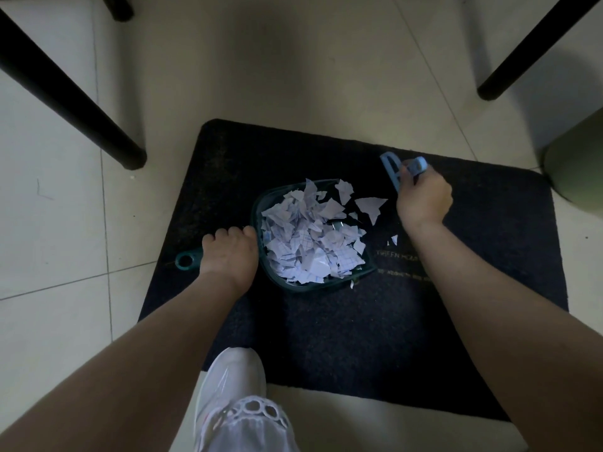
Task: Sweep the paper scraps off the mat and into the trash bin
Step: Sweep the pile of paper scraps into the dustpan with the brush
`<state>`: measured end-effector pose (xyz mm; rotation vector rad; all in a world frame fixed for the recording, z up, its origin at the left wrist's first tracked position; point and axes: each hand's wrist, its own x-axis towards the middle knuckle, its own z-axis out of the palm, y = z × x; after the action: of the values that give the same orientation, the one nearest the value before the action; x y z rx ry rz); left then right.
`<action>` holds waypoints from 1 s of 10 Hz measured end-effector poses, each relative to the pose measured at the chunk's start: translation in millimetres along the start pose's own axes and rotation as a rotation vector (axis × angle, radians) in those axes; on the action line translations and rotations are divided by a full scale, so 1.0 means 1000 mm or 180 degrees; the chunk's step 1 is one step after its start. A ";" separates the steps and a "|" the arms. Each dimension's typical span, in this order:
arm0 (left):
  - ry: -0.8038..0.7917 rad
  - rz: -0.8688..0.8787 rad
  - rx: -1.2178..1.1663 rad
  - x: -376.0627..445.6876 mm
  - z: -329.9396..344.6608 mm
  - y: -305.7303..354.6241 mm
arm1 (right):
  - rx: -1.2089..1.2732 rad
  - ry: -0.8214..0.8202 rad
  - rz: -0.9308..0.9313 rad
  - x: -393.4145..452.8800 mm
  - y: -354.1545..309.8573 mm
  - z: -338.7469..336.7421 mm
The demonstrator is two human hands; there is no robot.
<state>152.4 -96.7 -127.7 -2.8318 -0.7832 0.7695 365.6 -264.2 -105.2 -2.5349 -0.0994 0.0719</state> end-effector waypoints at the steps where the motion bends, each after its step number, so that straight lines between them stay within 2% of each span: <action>1: -0.0002 0.0003 -0.0007 0.000 0.000 0.000 | -0.0209 -0.0397 -0.0121 -0.002 -0.006 0.015; 2: -0.0004 -0.0002 0.0002 -0.001 0.000 0.000 | -0.0200 -0.0669 -0.0292 -0.021 -0.009 0.025; 3: -0.0005 0.0007 -0.0004 -0.001 -0.001 0.000 | 0.0033 -0.0678 -0.0454 -0.036 -0.008 0.017; 5: 0.0014 0.0014 0.0027 -0.001 -0.001 0.001 | 0.0273 -0.0032 -0.0251 -0.016 -0.010 -0.007; 7: -0.0018 0.0002 -0.0003 -0.002 -0.003 0.002 | -0.0207 -0.0396 -0.0233 -0.024 -0.006 0.013; 8: -0.0008 -0.0003 -0.0009 -0.002 -0.003 0.002 | -0.0111 -0.0556 -0.0313 -0.040 -0.005 0.019; 9: 0.0004 0.0010 0.0005 -0.002 -0.003 0.002 | 0.0260 -0.0507 -0.0208 -0.043 0.001 0.013; 10: 0.0006 0.0005 -0.0007 -0.002 -0.003 0.002 | 0.0478 -0.0151 0.0010 -0.031 0.002 0.001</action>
<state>153.0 -99.7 -124.9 -2.8351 -0.7819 0.7667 334.6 -267.8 -106.2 -2.3838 -0.1047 0.1356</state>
